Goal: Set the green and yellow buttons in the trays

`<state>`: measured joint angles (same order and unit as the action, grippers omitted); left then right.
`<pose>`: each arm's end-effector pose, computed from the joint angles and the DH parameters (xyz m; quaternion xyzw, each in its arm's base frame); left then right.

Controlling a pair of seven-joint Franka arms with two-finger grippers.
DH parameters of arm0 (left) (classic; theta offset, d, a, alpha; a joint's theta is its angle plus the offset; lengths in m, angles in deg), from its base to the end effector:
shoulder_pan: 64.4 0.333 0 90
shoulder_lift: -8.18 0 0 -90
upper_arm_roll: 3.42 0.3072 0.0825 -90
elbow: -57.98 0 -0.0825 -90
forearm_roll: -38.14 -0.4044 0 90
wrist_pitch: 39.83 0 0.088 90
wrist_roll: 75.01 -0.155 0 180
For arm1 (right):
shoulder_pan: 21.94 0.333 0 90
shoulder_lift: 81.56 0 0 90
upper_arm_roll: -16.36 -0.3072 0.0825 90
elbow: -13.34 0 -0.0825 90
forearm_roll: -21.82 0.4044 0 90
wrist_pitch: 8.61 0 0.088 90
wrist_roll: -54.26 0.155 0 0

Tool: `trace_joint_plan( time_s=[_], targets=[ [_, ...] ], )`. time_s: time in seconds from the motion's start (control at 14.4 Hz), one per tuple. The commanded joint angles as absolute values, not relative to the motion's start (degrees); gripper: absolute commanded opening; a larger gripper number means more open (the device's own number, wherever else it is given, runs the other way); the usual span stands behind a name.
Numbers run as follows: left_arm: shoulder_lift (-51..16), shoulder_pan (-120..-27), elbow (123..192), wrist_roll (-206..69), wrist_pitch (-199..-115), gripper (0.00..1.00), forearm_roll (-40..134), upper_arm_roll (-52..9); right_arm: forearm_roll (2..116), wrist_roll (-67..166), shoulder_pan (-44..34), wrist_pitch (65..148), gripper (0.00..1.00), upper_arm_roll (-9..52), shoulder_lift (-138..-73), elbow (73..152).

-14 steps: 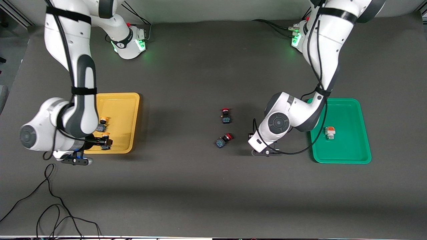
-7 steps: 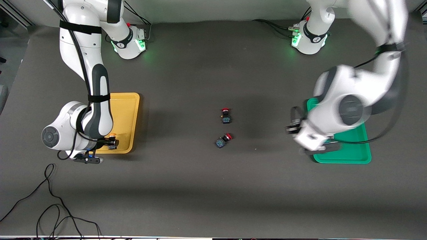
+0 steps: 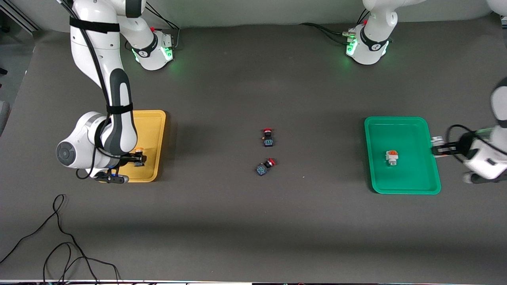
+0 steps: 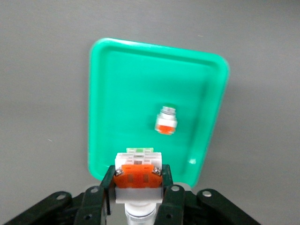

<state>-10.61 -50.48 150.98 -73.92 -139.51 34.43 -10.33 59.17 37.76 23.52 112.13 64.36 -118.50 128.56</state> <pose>0.6302 0.0914 0.3550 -0.9925 -0.0627 0.1046 0.0062 0.5677 -0.0011 0.1343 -0.9898 0.0719 0.1180 0.0336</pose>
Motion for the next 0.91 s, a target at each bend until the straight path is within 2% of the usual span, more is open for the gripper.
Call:
trace_joint_plan(
  time_s=[0.0, 0.07, 0.28, 0.42, 0.56, 0.63, 0.7, 0.77, 0.84],
  targets=[
    [-10.89, -49.03, 160.42, -75.62, -151.13, 0.24, 31.74, -11.06, 60.41, 39.56, 27.89, 116.19, 0.51, 65.75, -116.54, 132.34],
    [-11.59, -48.76, 164.20, -75.63, -155.79, 0.25, 30.51, -11.06, 60.41, 41.06, 28.07, 116.19, 1.00, 65.93, -116.37, 132.17],
    [-13.17, -47.01, 172.31, -75.63, -166.10, 0.27, 29.79, -10.97, 59.88, 41.51, 28.24, 115.32, 1.00, 66.81, -114.88, 131.03],
    [-16.50, -46.65, 172.86, -75.63, -169.53, 0.27, 29.27, -10.97, 57.96, 41.51, 28.33, 109.55, 1.00, 69.61, -114.08, 127.44],
    [-18.88, -46.47, 172.86, -75.45, -172.18, 0.31, 29.27, -10.97, 55.49, 40.90, 28.33, 101.38, 1.00, 73.47, -113.21, 121.39],
    [-18.98, -46.12, 172.86, -75.63, -172.01, 0.42, 29.18, -10.97, 55.05, 40.64, 28.33, 98.64, 1.00, 75.32, -113.03, 118.40],
    [-18.72, -46.03, 172.59, -75.80, -171.40, 0.92, 29.09, -10.97, 54.70, 40.81, 28.33, 96.00, 1.00, 76.47, -112.77, 115.58],
    [-18.28, -46.12, 172.24, -75.89, -170.27, 1.00, 29.09, -10.97, 53.04, 40.90, 28.33, 92.76, 1.00, 77.52, -112.68, 112.16],
    [-17.49, -46.12, 171.37, -76.15, -168.08, 1.00, 29.09, -11.06, 51.89, 40.99, 28.33, 89.51, 1.00, 78.75, -112.33, 109.25]
  ],
)
